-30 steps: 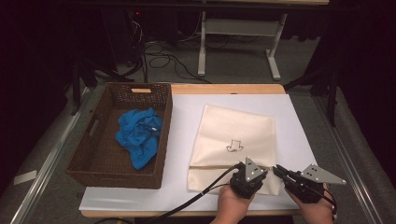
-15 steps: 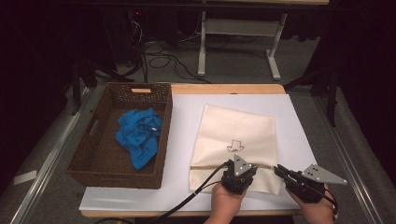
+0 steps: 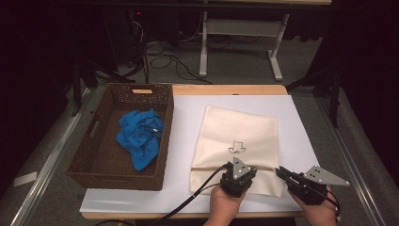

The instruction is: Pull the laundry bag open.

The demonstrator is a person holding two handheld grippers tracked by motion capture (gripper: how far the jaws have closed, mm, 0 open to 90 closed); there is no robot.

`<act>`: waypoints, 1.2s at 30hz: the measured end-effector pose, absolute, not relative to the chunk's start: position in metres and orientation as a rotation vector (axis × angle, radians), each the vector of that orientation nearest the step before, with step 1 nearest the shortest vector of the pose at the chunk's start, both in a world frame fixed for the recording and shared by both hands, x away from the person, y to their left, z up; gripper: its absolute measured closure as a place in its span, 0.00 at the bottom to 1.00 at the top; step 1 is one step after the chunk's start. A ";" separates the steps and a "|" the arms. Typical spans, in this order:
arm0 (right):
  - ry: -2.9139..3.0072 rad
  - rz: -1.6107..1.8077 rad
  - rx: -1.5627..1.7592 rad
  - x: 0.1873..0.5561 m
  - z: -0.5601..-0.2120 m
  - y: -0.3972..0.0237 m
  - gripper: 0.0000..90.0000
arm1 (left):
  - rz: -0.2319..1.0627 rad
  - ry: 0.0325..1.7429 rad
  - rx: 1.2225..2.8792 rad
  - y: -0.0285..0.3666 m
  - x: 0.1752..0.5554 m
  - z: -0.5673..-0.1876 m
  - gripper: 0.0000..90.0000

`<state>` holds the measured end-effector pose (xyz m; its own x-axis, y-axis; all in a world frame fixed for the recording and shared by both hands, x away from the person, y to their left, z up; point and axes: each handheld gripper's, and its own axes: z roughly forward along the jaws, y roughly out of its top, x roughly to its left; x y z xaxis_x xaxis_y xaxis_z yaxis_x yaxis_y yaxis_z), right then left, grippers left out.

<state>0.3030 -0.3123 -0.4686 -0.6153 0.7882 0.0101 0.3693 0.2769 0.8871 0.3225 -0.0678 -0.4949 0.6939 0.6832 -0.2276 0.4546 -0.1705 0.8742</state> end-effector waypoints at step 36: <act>2.109 1.285 1.072 0.305 -0.468 -0.313 0.95 | 0.270 0.945 1.812 -0.043 0.325 -0.497 0.97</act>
